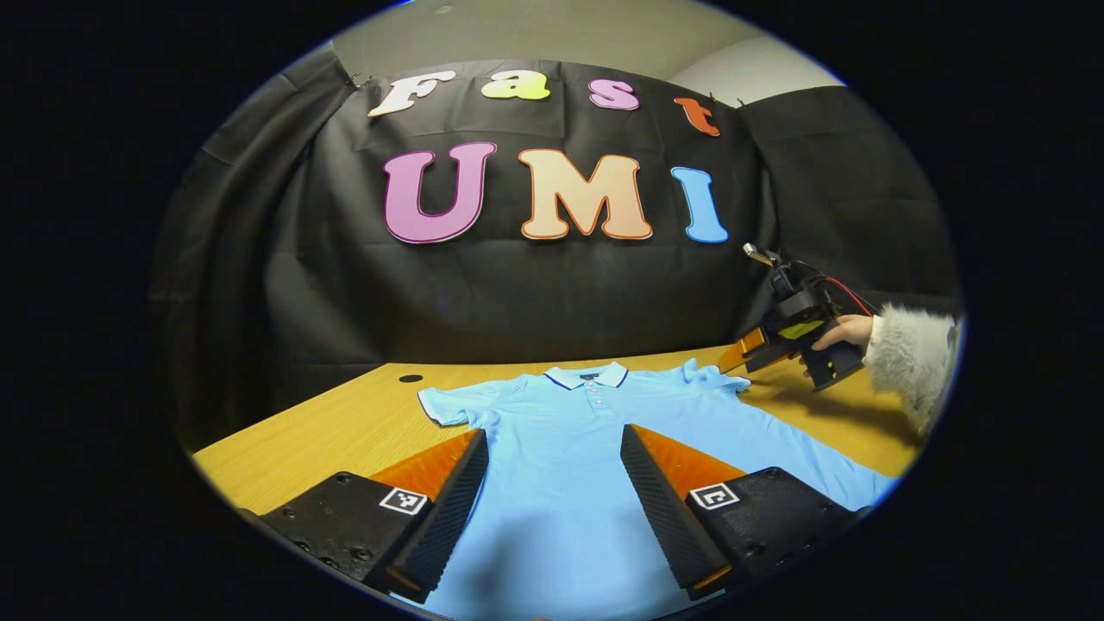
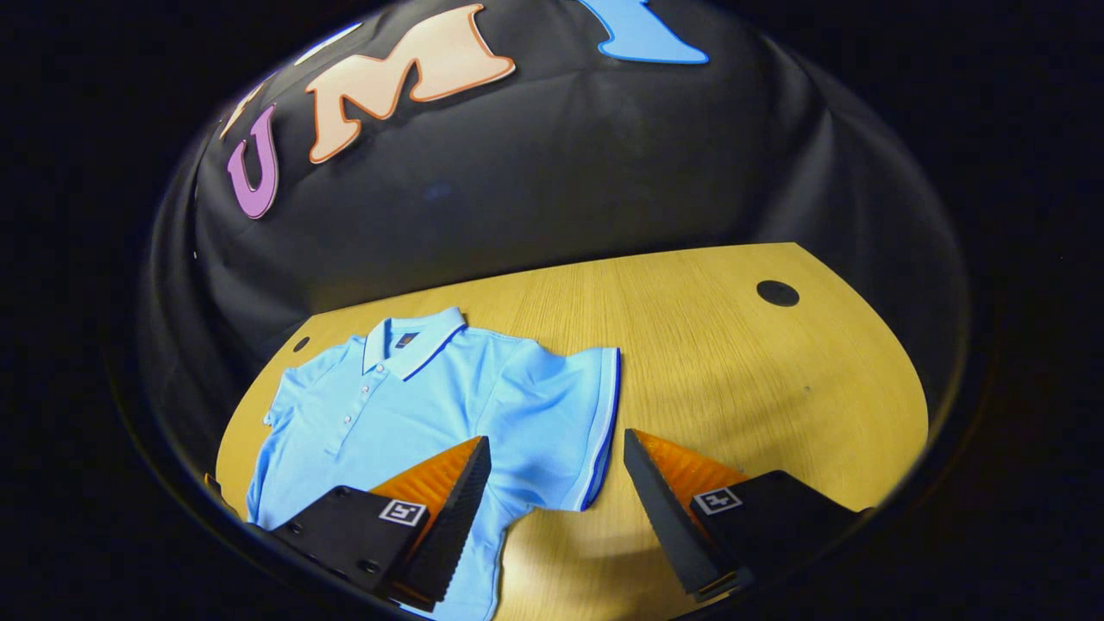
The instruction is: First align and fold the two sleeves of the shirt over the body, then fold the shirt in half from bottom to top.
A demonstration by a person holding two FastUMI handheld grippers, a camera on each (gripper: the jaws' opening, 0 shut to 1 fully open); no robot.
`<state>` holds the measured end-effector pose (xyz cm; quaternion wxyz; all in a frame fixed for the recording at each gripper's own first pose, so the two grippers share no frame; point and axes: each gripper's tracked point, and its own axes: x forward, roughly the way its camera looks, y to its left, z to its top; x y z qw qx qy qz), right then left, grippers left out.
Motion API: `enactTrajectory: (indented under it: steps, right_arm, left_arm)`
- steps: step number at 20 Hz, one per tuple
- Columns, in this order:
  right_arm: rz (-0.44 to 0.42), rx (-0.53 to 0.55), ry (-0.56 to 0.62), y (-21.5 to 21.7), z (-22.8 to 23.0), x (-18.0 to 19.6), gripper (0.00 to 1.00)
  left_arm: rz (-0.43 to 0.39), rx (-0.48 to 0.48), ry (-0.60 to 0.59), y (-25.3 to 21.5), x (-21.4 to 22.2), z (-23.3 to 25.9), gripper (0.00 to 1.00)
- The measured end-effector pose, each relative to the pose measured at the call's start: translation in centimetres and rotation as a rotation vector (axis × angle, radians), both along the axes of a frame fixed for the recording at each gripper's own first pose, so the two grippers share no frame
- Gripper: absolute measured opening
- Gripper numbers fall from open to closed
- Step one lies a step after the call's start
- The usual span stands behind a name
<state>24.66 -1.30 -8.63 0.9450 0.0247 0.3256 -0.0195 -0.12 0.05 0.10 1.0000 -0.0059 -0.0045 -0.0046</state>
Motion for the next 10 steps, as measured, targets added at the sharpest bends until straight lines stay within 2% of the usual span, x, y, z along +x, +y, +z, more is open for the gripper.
enactTrajectory:
  steps: [1, 5, 6, 7, 8, 9, 10]
  right_arm:
    - [-0.005, 0.002, 0.006, -0.1, -0.2, 0.2, 0.96]
    - [-0.018, 0.026, 0.035, -0.2, -1.5, 0.7, 0.93]
    - [-0.017, 0.032, 0.037, -0.2, -1.7, 0.8, 0.75]
    - [-0.018, 0.036, 0.047, -0.2, -1.9, 0.8, 0.81]
    - [-0.022, 0.028, 0.036, -0.4, -2.0, 1.0, 0.72]
    - [-0.027, 0.028, 0.039, -0.5, -2.0, 1.0, 0.72]
    - [-0.032, 0.019, 0.044, -0.9, -2.4, 0.9, 0.65]
  left_arm:
    - [0.000, 0.000, 0.000, 0.0, -0.1, 0.0, 0.94]
    - [0.000, 0.000, 0.000, 0.0, 0.0, -0.1, 0.94]
    - [0.000, 0.000, 0.000, 0.0, 0.0, 0.0, 0.94]
    - [0.000, 0.000, 0.000, 0.0, 0.0, -0.1, 0.94]
    - [0.000, 0.000, 0.000, 0.0, 0.0, 0.0, 0.94]
    - [0.000, 0.000, 0.000, 0.0, 0.0, -0.1, 0.94]
    - [0.000, -0.001, 0.000, 0.0, 0.0, 0.0, 0.94]
